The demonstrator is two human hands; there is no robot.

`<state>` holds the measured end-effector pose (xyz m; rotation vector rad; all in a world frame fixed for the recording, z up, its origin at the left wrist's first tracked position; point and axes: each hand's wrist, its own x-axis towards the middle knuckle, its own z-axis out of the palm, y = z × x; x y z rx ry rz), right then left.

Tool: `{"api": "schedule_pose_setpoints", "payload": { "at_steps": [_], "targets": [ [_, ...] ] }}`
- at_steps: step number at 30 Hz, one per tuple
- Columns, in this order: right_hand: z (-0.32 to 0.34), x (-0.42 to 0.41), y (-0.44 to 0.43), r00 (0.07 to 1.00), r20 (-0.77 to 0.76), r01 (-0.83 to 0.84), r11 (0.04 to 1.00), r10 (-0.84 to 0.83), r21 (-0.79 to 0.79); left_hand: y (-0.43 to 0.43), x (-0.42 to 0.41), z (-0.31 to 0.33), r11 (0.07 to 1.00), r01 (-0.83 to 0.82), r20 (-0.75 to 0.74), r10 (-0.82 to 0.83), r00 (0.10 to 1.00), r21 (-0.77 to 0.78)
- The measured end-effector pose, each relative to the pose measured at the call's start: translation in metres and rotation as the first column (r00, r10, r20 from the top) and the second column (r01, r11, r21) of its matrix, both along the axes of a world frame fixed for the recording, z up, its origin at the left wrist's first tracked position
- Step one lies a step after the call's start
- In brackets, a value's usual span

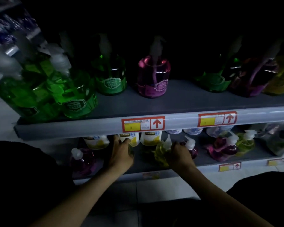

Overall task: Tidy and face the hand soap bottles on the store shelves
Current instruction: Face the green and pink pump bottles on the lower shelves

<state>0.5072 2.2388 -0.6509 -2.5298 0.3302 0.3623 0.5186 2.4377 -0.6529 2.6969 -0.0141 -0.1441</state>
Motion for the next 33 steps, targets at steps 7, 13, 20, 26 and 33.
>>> {"api": "schedule_pose_setpoints", "payload": {
  "at_steps": [7,13,20,26,33],
  "targets": [
    [0.001,0.014,0.007,0.999,0.053,0.000,0.999,0.003,-0.053,0.006,-0.003,-0.002,1.000,-0.005,-0.108,0.006,0.994,0.004],
    [0.005,0.007,-0.023,0.973,0.230,0.111,0.932,-0.030,-0.345,0.016,-0.003,-0.009,0.999,0.030,-0.107,-0.032,0.994,-0.015],
    [-0.015,0.004,-0.059,0.983,0.148,0.135,0.969,-0.105,-0.206,0.000,-0.007,0.000,0.998,0.063,0.043,-0.063,0.997,-0.004],
    [-0.001,-0.014,-0.074,0.968,0.249,0.064,0.953,0.012,-0.297,-0.017,-0.017,0.008,0.971,0.210,0.098,-0.221,0.970,0.114],
    [0.081,-0.068,-0.075,0.726,0.510,-0.341,0.885,0.462,-0.317,-0.041,-0.031,0.044,0.753,0.381,-0.301,-0.592,0.747,-0.537]
  ]
}}
